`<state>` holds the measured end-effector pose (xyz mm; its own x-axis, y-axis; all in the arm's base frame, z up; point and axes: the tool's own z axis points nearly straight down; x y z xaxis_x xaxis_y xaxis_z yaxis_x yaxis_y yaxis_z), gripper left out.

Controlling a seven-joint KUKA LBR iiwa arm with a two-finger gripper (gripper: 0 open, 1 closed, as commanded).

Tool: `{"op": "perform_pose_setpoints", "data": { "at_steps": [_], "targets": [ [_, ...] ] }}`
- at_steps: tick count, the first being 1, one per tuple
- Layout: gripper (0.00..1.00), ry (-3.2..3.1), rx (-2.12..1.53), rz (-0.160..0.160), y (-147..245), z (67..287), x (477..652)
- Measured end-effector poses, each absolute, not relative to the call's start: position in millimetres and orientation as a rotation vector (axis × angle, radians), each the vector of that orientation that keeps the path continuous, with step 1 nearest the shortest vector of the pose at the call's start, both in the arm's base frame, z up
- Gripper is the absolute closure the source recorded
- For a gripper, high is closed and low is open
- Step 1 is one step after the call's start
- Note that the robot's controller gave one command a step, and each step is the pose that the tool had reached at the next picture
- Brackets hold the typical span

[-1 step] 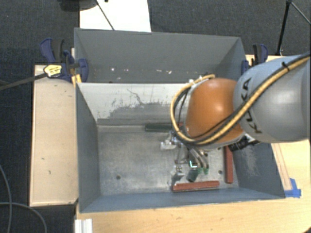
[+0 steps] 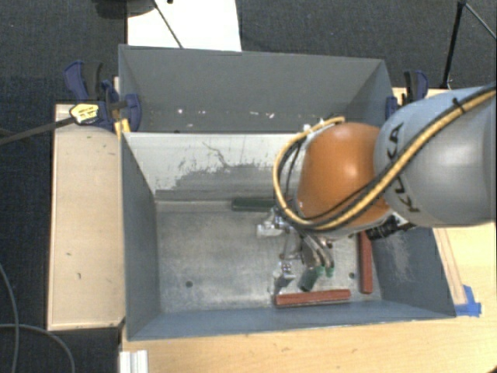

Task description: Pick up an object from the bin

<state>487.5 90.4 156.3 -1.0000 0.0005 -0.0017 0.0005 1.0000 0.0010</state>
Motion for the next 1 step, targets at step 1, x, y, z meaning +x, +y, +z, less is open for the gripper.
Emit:
{"op": "perform_pose_setpoints", "data": {
  "at_steps": [1],
  "targets": [
    [0.0,3.131,-0.179,0.001,44.9,108.0,490.8]
  ]
}}
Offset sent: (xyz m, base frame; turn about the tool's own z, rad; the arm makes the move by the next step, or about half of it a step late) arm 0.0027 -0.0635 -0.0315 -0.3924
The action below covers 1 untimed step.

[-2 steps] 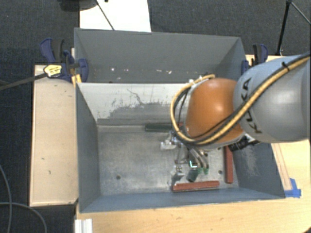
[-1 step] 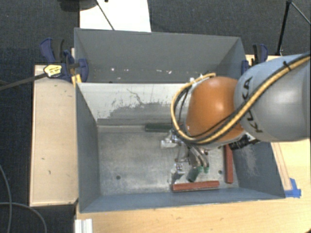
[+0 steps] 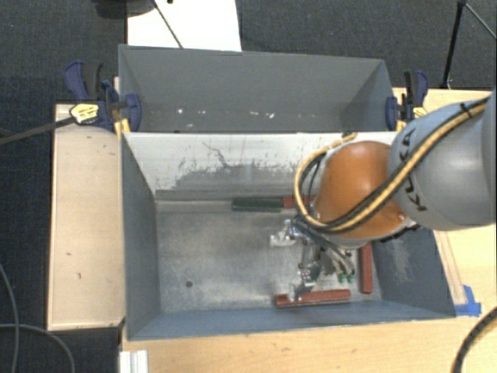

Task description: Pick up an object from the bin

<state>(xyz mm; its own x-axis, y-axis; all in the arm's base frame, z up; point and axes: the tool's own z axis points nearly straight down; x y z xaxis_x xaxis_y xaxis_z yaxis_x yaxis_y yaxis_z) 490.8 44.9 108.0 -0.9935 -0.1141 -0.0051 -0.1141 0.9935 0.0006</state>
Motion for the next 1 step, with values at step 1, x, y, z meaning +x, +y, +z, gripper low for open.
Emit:
{"op": "perform_pose_setpoints", "data": {
  "at_steps": [1],
  "targets": [
    [0.0,3.116,-0.381,0.001,25.2,95.0,490.3]
  ]
}}
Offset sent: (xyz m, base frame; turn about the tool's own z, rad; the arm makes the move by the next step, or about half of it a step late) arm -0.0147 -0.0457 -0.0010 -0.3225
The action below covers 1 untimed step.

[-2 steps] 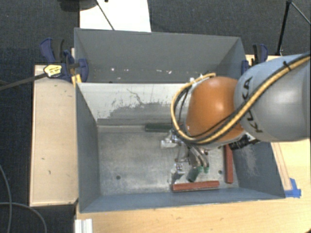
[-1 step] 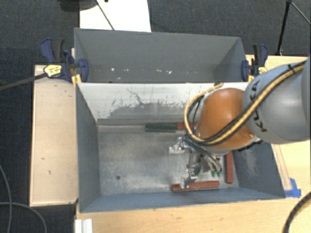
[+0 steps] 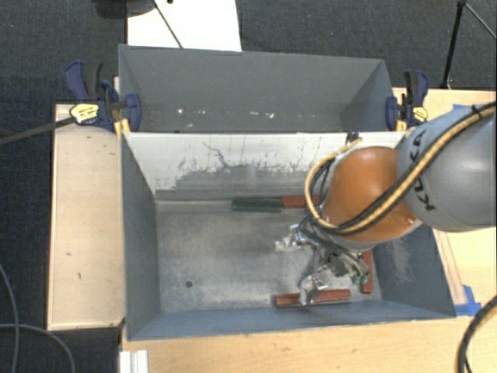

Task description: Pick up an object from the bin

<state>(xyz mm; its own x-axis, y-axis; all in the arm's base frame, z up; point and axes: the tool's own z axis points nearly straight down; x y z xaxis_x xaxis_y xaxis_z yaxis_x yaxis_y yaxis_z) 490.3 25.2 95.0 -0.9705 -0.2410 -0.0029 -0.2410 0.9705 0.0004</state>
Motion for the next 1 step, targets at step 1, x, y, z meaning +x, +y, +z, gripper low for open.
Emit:
{"op": "perform_pose_setpoints", "data": {
  "at_steps": [1],
  "targets": [
    [0.0,3.068,-0.68,0.001,1.2,105.9,477.6]
  ]
}}
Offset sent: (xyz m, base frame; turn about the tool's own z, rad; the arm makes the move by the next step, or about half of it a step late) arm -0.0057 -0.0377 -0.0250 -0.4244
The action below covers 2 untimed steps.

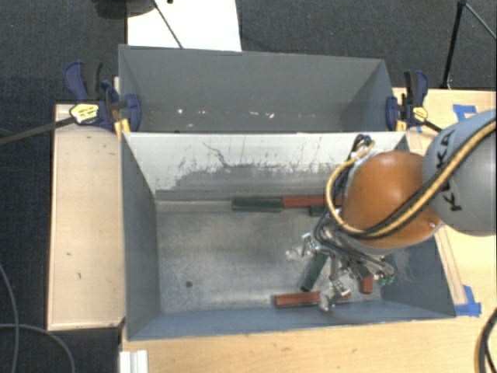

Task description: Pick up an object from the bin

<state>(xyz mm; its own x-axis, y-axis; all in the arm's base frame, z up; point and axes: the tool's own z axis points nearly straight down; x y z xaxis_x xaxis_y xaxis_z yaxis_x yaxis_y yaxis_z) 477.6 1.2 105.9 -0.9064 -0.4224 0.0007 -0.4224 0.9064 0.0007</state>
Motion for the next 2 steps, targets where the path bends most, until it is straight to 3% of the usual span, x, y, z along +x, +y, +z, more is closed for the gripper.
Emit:
{"op": "perform_pose_setpoints", "data": {
  "at_steps": [1,2],
  "targets": [
    [0.0,-3.014,0.901,0.001,-7.0,85.5,483.1],
    [1.0,-3.045,0.783,-0.005,-27.1,73.8,484.5]
  ]
}}
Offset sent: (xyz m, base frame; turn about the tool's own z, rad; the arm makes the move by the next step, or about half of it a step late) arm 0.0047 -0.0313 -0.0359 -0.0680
